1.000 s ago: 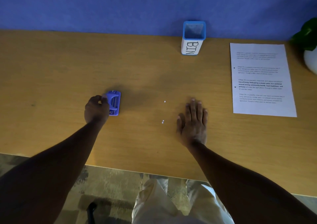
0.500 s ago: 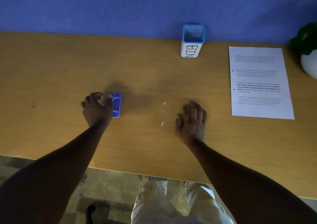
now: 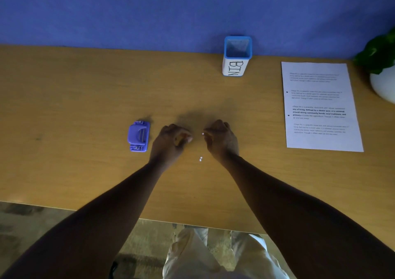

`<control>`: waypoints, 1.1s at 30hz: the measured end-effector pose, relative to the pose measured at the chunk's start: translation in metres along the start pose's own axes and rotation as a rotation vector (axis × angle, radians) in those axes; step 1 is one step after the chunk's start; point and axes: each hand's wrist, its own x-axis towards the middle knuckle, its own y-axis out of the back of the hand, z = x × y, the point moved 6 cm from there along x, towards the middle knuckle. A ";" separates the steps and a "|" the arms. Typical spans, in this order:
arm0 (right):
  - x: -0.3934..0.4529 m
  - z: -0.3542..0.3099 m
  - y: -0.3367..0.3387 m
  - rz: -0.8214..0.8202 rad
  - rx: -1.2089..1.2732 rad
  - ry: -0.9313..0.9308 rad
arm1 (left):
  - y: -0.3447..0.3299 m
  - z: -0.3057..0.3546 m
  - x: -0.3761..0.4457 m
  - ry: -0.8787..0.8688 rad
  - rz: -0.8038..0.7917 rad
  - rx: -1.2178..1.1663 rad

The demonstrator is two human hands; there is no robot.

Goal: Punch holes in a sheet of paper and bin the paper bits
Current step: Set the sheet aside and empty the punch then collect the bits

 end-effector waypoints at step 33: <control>0.012 0.001 -0.004 -0.131 -0.036 0.040 | -0.028 0.022 -0.024 -0.126 -0.206 0.104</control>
